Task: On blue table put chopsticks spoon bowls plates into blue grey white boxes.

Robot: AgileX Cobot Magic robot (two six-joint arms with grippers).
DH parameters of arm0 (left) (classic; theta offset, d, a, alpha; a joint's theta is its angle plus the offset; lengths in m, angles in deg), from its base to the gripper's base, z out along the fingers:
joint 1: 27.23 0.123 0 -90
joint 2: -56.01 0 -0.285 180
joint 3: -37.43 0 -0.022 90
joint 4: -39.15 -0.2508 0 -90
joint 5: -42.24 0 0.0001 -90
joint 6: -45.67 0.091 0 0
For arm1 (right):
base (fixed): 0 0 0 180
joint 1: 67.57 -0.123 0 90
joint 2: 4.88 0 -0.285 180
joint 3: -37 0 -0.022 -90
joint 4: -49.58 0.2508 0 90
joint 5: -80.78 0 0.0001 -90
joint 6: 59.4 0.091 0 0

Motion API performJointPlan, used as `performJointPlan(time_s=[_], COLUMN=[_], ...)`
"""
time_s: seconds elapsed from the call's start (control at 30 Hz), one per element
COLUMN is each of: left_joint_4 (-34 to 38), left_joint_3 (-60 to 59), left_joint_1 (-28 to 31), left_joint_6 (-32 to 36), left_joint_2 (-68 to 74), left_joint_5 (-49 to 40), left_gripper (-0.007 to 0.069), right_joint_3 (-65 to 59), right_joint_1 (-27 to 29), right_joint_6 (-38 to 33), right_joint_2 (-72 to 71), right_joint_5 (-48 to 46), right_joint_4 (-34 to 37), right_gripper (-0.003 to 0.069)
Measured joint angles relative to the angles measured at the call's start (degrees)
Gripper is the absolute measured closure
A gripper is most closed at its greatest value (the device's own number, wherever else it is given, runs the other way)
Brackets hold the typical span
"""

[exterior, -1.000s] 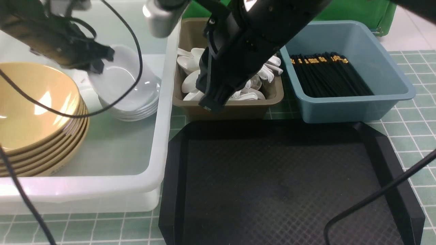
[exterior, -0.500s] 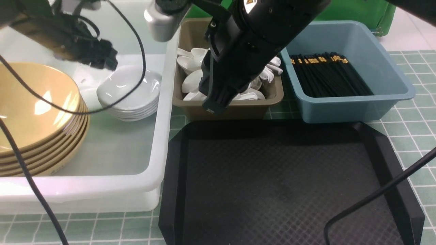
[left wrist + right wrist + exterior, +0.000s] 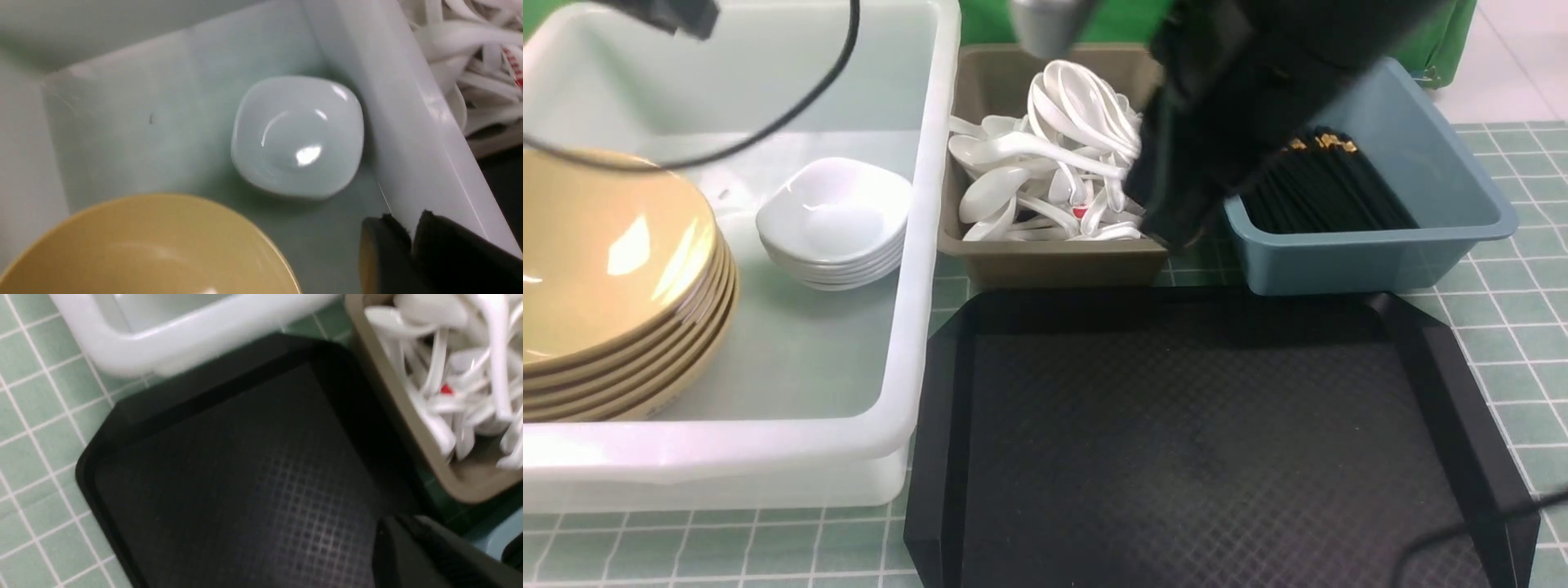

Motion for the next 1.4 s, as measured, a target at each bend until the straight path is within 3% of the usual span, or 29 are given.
performJointPlan(time_s=[0.23, 0.5, 0.67, 0.9, 1.4], left_joint_4=[-1.0, 0.5, 0.7, 0.37, 0.19], left_joint_3=[-21.94, -53.9, -67.31, -71.14, -71.4], left_joint_1=[-0.05, -0.05, -0.05, -0.05, -0.05], left_joint_6=[-1.34, -2.04, -5.98, -7.11, -7.06], left_joint_2=[-15.41, -45.89, -61.96, -68.69, -68.91], left_joint_5=[0.65, 18.12, 25.13, 28.79, 29.23], left_gripper=[0.0631, 0.0631, 0.0631, 0.0631, 0.063], right_joint_3=[-20.32, -44.17, -53.75, -57.5, -57.55], right_joint_1=[2.33, 2.54, 2.54, 2.54, 2.54], right_joint_6=[0.0, 0.02, 0.07, 0.19, 0.19], right_joint_2=[-13.75, -37.38, -50.38, -55.21, -55.21], right_joint_5=[11.45, 29.59, 39.7, 44.25, 42.9], right_joint_4=[2.57, 7.09, 7.65, 7.82, 8.01], right_gripper=[0.0588, 0.0584, 0.0582, 0.0581, 0.0569])
